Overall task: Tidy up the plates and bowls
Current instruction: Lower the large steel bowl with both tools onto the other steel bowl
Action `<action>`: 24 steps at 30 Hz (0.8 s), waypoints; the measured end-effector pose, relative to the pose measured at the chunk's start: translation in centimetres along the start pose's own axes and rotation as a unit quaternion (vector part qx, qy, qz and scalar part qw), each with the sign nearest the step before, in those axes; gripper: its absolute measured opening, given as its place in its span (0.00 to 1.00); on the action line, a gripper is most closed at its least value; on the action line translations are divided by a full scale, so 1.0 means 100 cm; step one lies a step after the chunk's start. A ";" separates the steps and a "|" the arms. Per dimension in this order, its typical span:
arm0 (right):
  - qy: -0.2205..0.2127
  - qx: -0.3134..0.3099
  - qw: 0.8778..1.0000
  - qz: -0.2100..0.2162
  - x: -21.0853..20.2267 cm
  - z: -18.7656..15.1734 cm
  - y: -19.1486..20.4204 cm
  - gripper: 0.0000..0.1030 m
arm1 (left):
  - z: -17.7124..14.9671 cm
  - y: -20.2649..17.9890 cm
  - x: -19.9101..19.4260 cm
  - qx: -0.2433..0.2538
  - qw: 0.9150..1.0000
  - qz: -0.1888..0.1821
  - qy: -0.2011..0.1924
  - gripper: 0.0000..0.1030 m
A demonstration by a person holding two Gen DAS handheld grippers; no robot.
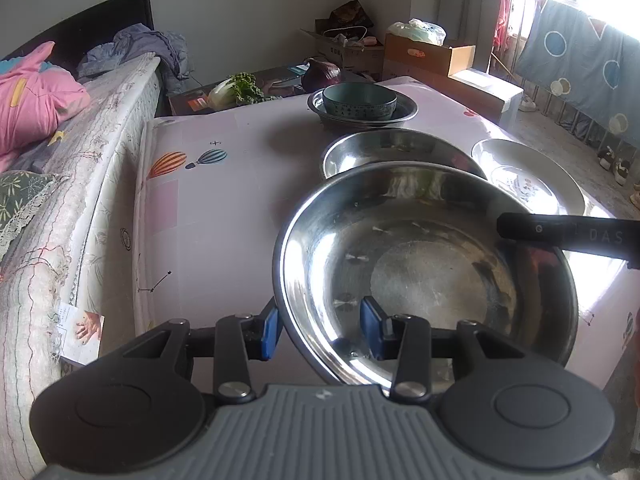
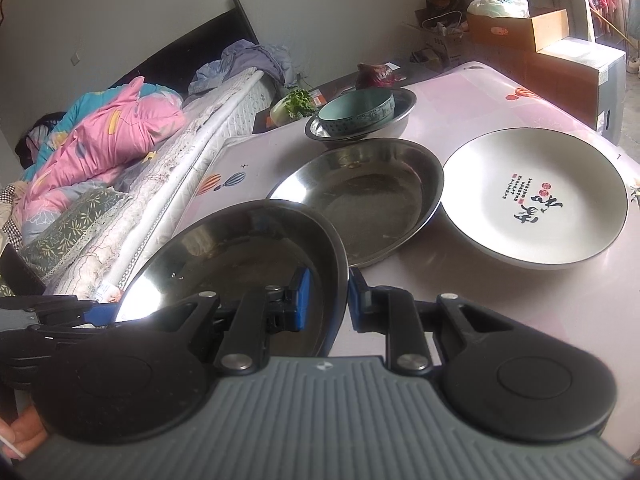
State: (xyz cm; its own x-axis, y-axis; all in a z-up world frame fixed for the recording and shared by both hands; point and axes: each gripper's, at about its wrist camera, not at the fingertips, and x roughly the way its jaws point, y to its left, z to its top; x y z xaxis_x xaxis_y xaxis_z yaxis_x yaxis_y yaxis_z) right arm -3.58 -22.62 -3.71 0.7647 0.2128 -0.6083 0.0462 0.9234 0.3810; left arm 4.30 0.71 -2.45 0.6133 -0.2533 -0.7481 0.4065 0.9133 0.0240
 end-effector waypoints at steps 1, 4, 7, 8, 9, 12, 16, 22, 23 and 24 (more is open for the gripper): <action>-0.001 0.000 1.000 -0.001 0.000 0.003 -0.001 0.20 | 0.002 0.000 0.001 0.000 1.000 -0.001 -0.001 0.41; -0.002 0.001 1.000 -0.003 0.002 0.009 -0.002 0.20 | 0.010 0.000 0.004 -0.002 1.000 -0.003 -0.004 0.41; -0.002 0.003 1.000 -0.005 0.005 0.016 -0.005 0.20 | 0.016 0.000 0.008 -0.003 1.000 -0.004 -0.005 0.41; -0.002 0.004 1.000 -0.006 0.007 0.018 -0.005 0.20 | 0.018 0.000 0.009 -0.003 1.000 -0.005 -0.005 0.41; -0.002 0.005 1.000 -0.006 0.008 0.020 -0.005 0.20 | 0.020 0.000 0.010 -0.004 1.000 -0.005 -0.005 0.41; 0.000 0.006 1.000 -0.007 0.013 0.026 -0.008 0.20 | 0.026 0.001 0.015 -0.006 1.000 -0.007 -0.005 0.41; 0.003 0.008 1.000 -0.010 0.020 0.034 -0.011 0.20 | 0.034 0.002 0.023 -0.008 1.000 -0.010 -0.002 0.41; 0.011 0.011 1.000 -0.016 0.033 0.044 -0.015 0.20 | 0.043 0.005 0.034 -0.012 1.000 -0.015 0.001 0.41; 0.012 0.012 1.000 -0.016 0.035 0.045 -0.015 0.20 | 0.045 0.005 0.036 -0.013 1.000 -0.015 0.002 0.41; 0.013 0.012 1.000 -0.017 0.037 0.046 -0.016 0.20 | 0.046 0.006 0.038 -0.013 1.000 -0.016 0.003 0.41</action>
State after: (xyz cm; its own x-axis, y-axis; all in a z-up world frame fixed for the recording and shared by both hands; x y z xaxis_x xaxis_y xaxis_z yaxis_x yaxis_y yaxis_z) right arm 2.15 -24.79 -3.38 0.7458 0.1903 -0.6384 0.0872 0.9222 0.3769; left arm 9.98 -1.21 -2.26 0.5965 -0.2810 -0.7518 0.4075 0.9130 -0.0180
